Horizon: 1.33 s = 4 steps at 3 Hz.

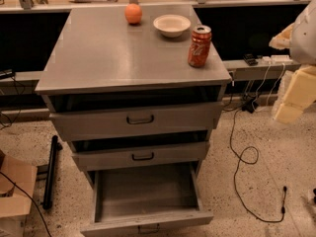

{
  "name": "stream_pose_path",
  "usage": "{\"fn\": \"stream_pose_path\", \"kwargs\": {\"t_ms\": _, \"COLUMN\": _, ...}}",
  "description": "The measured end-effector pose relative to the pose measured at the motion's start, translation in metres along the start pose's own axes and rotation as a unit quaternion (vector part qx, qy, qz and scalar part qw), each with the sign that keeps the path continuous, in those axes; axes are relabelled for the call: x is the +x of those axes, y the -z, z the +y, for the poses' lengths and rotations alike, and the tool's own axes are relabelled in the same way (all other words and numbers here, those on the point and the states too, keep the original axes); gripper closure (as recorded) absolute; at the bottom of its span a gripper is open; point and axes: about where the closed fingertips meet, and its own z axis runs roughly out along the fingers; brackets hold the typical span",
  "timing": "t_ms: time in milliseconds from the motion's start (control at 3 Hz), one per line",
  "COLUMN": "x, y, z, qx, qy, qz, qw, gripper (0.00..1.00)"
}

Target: Place coke can into bottom drawer

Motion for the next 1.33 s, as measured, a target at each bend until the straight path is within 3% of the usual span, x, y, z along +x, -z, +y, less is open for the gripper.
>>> {"fn": "stream_pose_path", "kwargs": {"t_ms": 333, "x": -0.003, "y": -0.002, "z": -0.002, "qx": 0.001, "qy": -0.001, "qz": -0.008, "qw": 1.0000, "gripper": 0.00}}
{"fn": "stream_pose_path", "kwargs": {"t_ms": 667, "x": -0.017, "y": -0.013, "z": -0.013, "qx": 0.003, "qy": -0.006, "qz": -0.049, "qw": 0.9988, "gripper": 0.00}}
{"fn": "stream_pose_path", "kwargs": {"t_ms": 1333, "x": -0.035, "y": -0.050, "z": -0.047, "qx": -0.018, "qy": -0.026, "qz": -0.135, "qw": 0.9903, "gripper": 0.00}}
